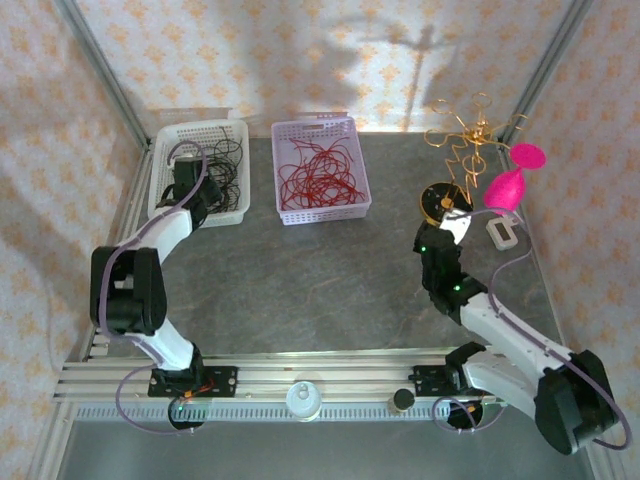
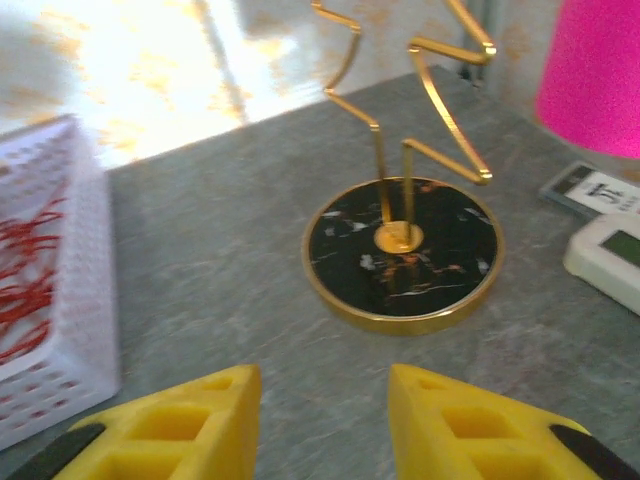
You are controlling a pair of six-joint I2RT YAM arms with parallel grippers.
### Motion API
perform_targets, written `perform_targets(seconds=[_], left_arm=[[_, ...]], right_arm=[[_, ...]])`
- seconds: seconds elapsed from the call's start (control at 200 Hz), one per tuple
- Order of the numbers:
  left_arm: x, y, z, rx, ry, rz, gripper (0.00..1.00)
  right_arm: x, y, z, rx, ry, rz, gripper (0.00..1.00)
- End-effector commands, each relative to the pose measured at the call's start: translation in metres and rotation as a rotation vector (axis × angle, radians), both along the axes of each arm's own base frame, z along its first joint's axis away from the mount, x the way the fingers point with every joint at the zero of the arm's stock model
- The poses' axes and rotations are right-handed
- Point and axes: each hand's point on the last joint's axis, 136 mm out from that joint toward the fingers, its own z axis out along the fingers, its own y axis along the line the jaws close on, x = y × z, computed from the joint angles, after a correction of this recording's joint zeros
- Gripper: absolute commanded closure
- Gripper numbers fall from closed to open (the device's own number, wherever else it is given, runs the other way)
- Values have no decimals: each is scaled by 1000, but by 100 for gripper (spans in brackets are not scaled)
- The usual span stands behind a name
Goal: Untangle the cables
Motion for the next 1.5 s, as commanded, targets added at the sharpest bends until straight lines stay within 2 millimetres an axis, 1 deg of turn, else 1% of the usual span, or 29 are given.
perform_targets(seconds=[0.0,0.095,0.145,0.195,0.23,0.335,0.395,0.41,0.465,0.571,0.696,0.786,0.841,0.876,0.901,0.971,1.041,1.146,1.206,1.251,1.261,1.286,1.346,1.401,1.416,1.431,1.451,1.461,1.497], left_arm=[[-3,-19,43,-38,-143,-52,48],[-21,-36,56,-39,-186,-92,43],[-31,-44,61,-41,-205,-112,41],[-41,-49,64,-42,-216,-131,40],[-48,-51,66,-44,-221,-136,39],[-68,-59,63,-66,-233,-164,38],[-78,-62,57,-83,-239,-177,38],[-80,-63,59,-87,-246,-179,38],[-87,-63,53,-94,-246,-180,38],[-94,-63,42,-95,-230,-182,38],[-99,-67,31,-97,-217,-203,38],[-103,-70,24,-99,-217,-227,38],[-104,-72,20,-101,-218,-238,38],[-105,-73,18,-106,-218,-248,38],[-106,-74,16,-108,-219,-250,38],[-107,-76,12,-118,-222,-257,38],[-109,-76,7,-123,-218,-259,38],[-111,-74,0,-113,-198,-253,38],[-112,-73,0,-99,-192,-249,38],[-113,-70,1,-87,-192,-241,37],[-113,-69,2,-84,-192,-238,37],[-114,-68,3,-76,-194,-233,36],[-114,-65,7,-56,-208,-226,31],[-114,-61,12,-31,-225,-216,21],[-114,-60,14,-22,-231,-213,18],[-114,-58,15,-13,-236,-208,16],[-114,-56,16,5,-243,-199,14],[-114,-54,17,14,-246,-194,14],[-115,-48,19,52,-261,-171,11]], right_arm=[[15,-17,5,-23,-1,-57,57],[24,-35,-5,-62,19,-100,53],[28,-40,-12,-92,22,-77,50],[28,-46,-16,-124,10,-67,48],[27,-49,-15,-140,-16,-51,47],[17,-62,-14,-144,-101,-46,44],[10,-70,-13,-125,-157,-43,42],[8,-71,-13,-119,-167,-41,42],[1,-78,-11,-103,-215,-50,40],[-2,-82,-13,-77,-250,-38,39],[-4,-81,-23,-64,-257,-28,39],[-1,-78,-23,-67,-264,-7,38],[0,-76,-18,-71,-295,8,38],[2,-75,-12,-68,-325,16,38],[5,-74,-17,-65,-313,24,37],[16,-69,-16,-49,-318,56,37],[28,-62,-23,-32,-294,107,37],[31,-52,-38,-35,-296,166,37],[31,-50,-36,-37,-318,179,36],[36,-49,-42,-39,-270,183,34],[37,-50,-43,-37,-261,180,31],[40,-51,-45,-36,-253,170,28],[48,-57,-48,-28,-230,134,25],[48,-56,-48,-40,-222,128,22],[48,-56,-48,-40,-225,127,20],[48,-56,-49,-42,-221,126,14],[49,-57,-49,-41,-216,124,2],[49,-56,-50,-43,-213,124,0],[48,-57,-49,-44,-218,123,0]])
